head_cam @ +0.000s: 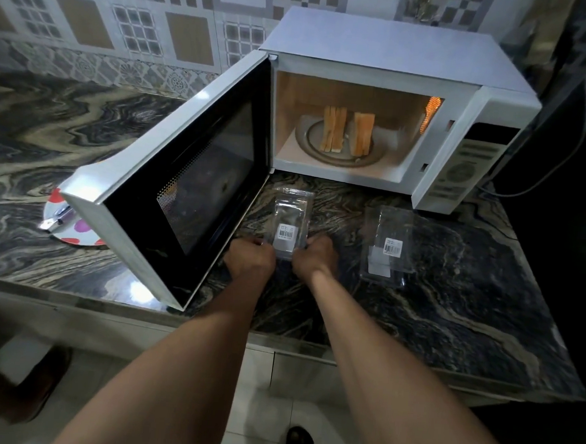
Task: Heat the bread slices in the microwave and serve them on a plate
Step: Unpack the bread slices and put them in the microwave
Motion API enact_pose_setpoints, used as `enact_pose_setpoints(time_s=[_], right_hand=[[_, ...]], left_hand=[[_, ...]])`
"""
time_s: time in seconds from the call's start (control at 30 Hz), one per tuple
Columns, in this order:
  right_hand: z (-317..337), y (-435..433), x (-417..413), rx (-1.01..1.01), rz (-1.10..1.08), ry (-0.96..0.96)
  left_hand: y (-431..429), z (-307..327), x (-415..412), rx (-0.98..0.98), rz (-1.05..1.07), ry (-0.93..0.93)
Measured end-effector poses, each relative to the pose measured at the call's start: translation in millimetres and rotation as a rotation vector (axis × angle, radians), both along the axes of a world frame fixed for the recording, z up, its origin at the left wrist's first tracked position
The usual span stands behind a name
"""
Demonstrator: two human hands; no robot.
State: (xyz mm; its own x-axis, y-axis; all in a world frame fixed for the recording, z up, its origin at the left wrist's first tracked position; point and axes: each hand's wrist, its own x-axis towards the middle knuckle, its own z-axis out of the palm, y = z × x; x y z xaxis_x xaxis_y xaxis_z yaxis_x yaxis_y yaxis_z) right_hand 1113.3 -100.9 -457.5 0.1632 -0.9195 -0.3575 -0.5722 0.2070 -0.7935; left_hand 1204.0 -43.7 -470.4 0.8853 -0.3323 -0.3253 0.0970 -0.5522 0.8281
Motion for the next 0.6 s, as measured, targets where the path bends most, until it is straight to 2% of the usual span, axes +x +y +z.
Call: enact_pose_setpoints(time_s=[0.17,0.33,0.6], right_hand=[[-4,-1,3,0.025,0.017,0.006],[-18,-5,7,0.063,0.025,-0.054],[-26,-9,11,0.113,-0.006,-0.162]], left_hand=[[-2,-7,3,-0.021,-0.019,0.027],[-14,-55,23,-0.086,0.01,0.06],[-16,-52,27,-0.12,0.03,0.104]])
